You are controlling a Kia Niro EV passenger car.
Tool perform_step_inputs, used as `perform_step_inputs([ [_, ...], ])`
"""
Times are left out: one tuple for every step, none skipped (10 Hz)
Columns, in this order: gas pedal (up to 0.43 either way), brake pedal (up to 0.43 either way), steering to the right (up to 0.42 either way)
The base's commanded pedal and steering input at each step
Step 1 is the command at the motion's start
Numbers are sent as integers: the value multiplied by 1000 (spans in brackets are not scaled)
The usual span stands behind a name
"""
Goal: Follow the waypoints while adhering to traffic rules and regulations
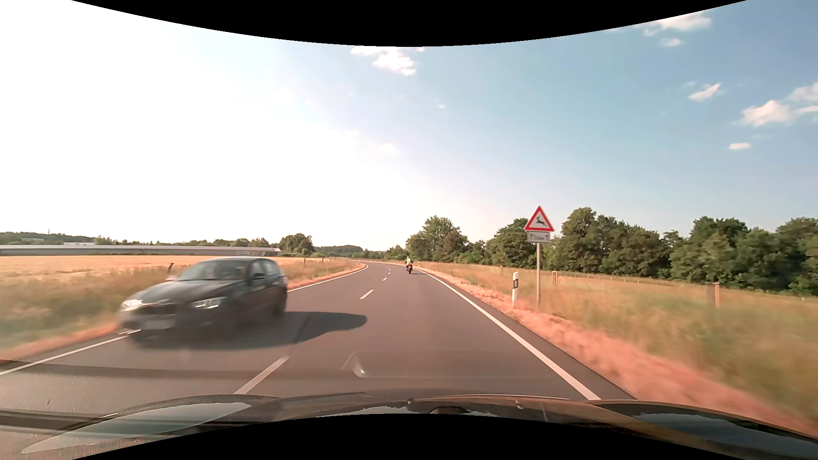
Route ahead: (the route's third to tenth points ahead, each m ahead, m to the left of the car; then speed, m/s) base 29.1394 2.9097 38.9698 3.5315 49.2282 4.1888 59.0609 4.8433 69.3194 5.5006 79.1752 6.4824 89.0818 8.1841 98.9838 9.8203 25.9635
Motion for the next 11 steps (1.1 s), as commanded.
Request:
perform_step_inputs([
  [130,0,-8],
  [130,0,-8],
  [130,0,-8],
  [130,0,-8],
  [130,0,-8],
  [130,0,-8],
  [130,0,-8],
  [130,0,-9],
  [130,0,-9],
  [130,0,-11],
  [130,0,-12],
])
